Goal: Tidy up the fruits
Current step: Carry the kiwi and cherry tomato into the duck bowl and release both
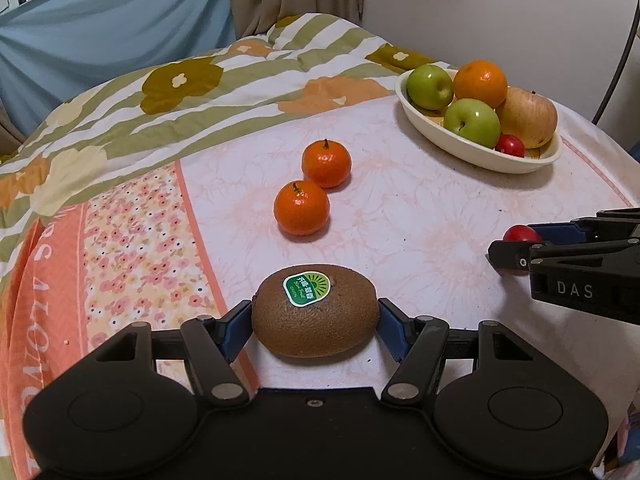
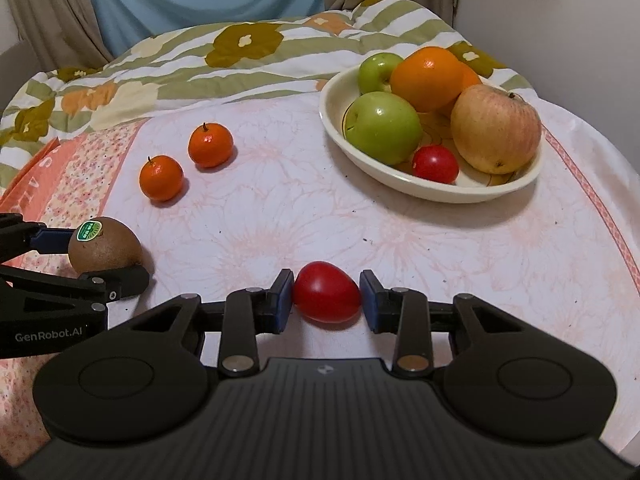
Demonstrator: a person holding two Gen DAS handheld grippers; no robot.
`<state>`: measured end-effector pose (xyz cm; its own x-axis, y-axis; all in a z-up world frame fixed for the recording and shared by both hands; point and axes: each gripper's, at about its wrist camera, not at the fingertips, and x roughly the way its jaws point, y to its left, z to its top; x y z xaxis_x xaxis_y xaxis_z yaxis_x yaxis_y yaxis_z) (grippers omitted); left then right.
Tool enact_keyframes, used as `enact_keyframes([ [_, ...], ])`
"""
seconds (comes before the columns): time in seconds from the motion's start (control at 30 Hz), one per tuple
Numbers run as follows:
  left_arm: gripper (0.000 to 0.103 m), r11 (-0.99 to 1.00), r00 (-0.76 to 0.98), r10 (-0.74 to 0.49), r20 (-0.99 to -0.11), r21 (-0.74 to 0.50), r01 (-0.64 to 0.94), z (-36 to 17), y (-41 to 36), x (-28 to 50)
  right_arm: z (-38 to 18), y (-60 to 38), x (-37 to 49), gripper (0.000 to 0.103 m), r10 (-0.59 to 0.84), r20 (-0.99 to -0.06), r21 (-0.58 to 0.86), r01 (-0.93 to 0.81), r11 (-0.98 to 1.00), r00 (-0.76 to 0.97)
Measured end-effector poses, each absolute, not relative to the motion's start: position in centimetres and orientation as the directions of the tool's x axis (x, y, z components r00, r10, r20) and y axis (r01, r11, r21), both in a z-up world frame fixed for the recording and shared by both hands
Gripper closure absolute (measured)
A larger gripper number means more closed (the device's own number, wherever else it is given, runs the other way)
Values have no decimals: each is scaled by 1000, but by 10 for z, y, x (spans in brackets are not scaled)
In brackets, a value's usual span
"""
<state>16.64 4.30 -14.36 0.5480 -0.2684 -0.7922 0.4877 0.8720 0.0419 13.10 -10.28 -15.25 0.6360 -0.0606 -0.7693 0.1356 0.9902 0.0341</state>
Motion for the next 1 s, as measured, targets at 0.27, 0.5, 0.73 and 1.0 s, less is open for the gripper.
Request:
enact_keyframes([
  [0.27, 33, 885, 574, -279, -770, 26, 465, -120, 28, 163, -127, -117, 127, 53, -50, -739, 35, 112, 993, 672],
  [0.5, 33, 896, 610, -290, -737, 15, 443, -89, -1, 161, -94, -147, 123, 53, -37, -711, 41, 95, 995, 702],
  [0.73, 33, 914, 652, -285, -703, 7, 407, -59, -37, 159, -61, -189, 119, 53, -18, -687, 44, 65, 997, 727],
  [1.0, 33, 928, 692, -271, -669, 11, 373, -39, -83, 171, -39, -249, 134, 53, -5, -663, 43, 45, 998, 749],
])
